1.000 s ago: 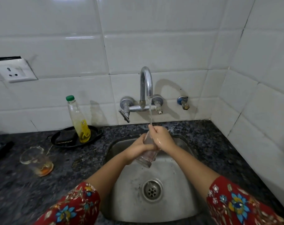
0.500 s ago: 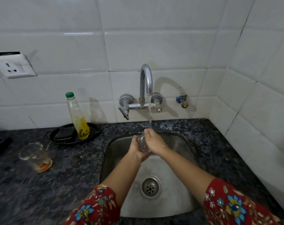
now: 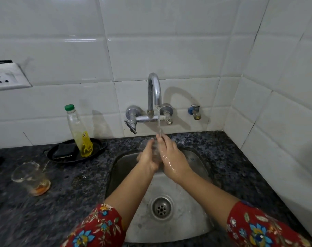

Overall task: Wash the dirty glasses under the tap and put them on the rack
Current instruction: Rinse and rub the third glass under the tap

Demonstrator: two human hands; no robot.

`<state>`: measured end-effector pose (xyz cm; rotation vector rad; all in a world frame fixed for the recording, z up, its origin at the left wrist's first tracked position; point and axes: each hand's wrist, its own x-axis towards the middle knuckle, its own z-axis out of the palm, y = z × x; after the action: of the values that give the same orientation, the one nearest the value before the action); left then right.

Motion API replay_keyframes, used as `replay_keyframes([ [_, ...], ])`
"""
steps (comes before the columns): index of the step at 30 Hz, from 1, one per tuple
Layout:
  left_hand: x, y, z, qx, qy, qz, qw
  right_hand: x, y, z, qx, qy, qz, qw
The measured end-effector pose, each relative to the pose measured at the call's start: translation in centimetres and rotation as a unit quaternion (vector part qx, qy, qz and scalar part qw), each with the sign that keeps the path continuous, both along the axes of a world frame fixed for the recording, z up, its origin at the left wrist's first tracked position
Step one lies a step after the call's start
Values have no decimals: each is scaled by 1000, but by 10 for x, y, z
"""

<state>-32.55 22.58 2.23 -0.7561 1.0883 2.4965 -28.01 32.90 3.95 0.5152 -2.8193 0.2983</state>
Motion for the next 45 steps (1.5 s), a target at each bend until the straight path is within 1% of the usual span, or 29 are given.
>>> replay_keyframes([
  [3,-10,-3,4,-105,3,112,988,-14,-12,27,-22,-66,-73,995],
  [6,-12,-10,14,-89,28,76,993,-19,-16,40,-139,-180,-91,970],
  [7,-11,-12,15,-76,38,35,996,-19,-15,42,-210,-250,-92,941],
  [8,-3,-14,20,-76,52,-16,996,-20,-10,43,-297,-334,-81,891],
  [10,3,-20,18,-73,75,-113,988,-21,0,45,-471,-486,-41,735],
  [11,6,-22,20,-63,85,-147,983,-22,5,43,-503,-514,-30,694],
  [12,9,-21,20,-85,91,-154,980,-22,7,40,-497,-508,-38,702],
  [13,8,-18,17,-100,88,-141,981,-22,4,35,-443,-469,-60,761],
  [15,6,-6,14,-196,68,-46,977,-19,-8,24,-247,-316,-118,908],
  [16,4,-2,14,-231,73,-22,970,-17,-15,20,-194,-242,-144,940],
  [17,3,0,16,-235,80,-10,969,-16,-18,17,-201,-219,-143,944],
  [18,4,-2,22,-227,93,-31,969,-16,-16,18,-268,-253,-118,922],
  [19,2,-7,25,-195,104,-65,973,-18,-10,21,-366,-333,-86,865],
  [21,-2,-22,24,-76,133,-140,978,-16,3,29,-493,-503,-21,710],
  [22,0,-25,23,-40,147,-153,976,-14,8,29,-506,-529,2,681],
  [23,2,-24,22,-35,156,-158,974,-13,9,25,-495,-517,2,698],
  [25,4,-15,18,-121,161,-126,971,-6,1,18,-453,-413,-41,789],
  [26,4,-12,18,-163,164,-98,968,-4,-2,16,-467,-380,-58,796],
  [27,5,-10,19,-175,171,-92,965,-2,-2,14,-495,-385,-56,777],
  [30,7,-19,23,-84,210,-167,960,3,16,21,-556,-531,19,639],
  [31,7,-23,21,-59,215,-184,957,3,21,21,-556,-554,32,619],
  [32,8,-24,19,-65,217,-191,955,2,22,18,-548,-547,31,632],
  [34,10,-20,15,-139,204,-160,956,2,16,11,-535,-483,-18,693],
  [35,10,-17,12,-178,192,-135,956,1,14,7,-544,-467,-42,696],
  [38,12,-15,6,-209,177,-76,959,4,14,6,-572,-510,-52,640],
  [39,12,-17,2,-215,166,-55,961,4,15,9,-567,-507,-57,646],
  [40,14,-19,-1,-222,148,-39,963,4,17,14,-552,-491,-64,670],
  [43,17,-24,-15,-231,92,-44,968,-6,14,24,-437,-377,-93,811],
  [45,20,-26,-19,-203,61,-63,975,-13,4,28,-357,-284,-103,884],
])
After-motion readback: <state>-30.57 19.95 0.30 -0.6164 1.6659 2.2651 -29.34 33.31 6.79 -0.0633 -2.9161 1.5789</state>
